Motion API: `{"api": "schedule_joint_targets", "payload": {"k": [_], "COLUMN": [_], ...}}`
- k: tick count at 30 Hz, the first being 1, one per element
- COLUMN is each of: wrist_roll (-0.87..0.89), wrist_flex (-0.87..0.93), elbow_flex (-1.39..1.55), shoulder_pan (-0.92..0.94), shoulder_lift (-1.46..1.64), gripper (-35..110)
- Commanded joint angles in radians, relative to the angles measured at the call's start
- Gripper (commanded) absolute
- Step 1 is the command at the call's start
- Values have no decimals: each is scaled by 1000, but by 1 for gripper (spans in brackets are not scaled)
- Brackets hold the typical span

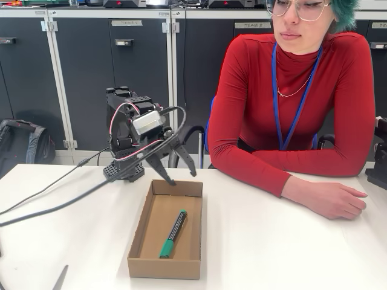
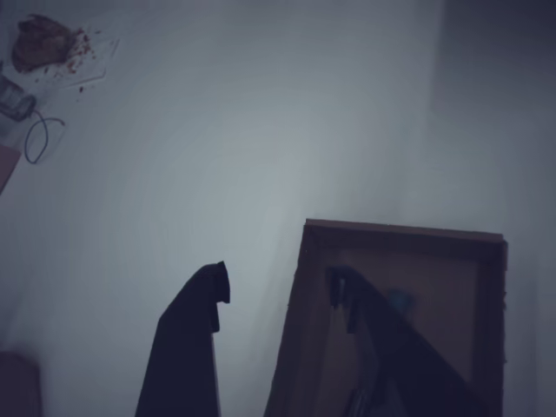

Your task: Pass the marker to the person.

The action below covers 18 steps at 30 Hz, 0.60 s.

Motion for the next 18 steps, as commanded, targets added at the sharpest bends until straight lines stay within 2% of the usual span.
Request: {"api": "schedule_joint_targets", "payload": {"k": [1,18], "wrist_roll": [-3,-2], "wrist_flex": [5,-31], "elbow_flex": [-3,-15], "shoulder_pan": [5,-57], "shoulder_lift": [81,57], "gripper": [25,26]}}
